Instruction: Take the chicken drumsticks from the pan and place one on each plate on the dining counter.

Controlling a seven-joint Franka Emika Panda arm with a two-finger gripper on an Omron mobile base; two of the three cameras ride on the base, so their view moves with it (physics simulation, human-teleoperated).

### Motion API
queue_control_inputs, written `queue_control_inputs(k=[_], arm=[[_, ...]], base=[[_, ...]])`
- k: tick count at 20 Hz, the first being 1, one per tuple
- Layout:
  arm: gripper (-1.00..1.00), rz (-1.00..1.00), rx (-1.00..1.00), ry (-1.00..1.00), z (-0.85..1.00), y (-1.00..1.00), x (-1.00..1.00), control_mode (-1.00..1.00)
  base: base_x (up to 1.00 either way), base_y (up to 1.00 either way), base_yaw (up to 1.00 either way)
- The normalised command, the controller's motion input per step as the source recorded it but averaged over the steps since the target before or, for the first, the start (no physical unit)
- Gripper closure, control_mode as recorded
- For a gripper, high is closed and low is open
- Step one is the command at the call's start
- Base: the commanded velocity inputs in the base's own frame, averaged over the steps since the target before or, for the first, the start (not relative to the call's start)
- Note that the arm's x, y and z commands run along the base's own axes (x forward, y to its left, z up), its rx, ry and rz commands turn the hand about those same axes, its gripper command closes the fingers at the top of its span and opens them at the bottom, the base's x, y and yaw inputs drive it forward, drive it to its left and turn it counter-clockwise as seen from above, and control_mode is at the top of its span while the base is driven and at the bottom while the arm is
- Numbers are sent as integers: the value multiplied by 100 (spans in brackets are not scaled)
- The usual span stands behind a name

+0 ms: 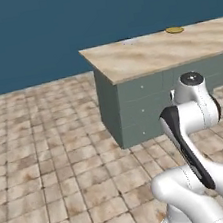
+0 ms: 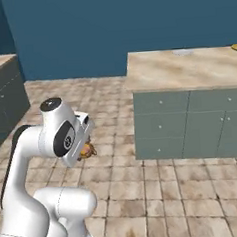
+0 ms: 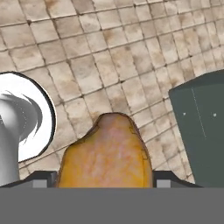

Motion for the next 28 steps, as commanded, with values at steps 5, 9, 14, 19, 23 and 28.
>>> queue_control_inputs(k=[5,9,14,19,23,28], arm=[[100,0,0,0,0,0,0,100],[100,0,0,0,0,0,0,100],[100,0,0,0,0,0,0,100],[100,0,0,0,0,0,0,100],[100,0,0,0,0,0,0,100],[100,0,0,0,0,0,0,100]], base=[[100,25,-43],[100,96,-44],[100,100,-46],[96,100,-39],[55,100,-32],[23,100,-24]])
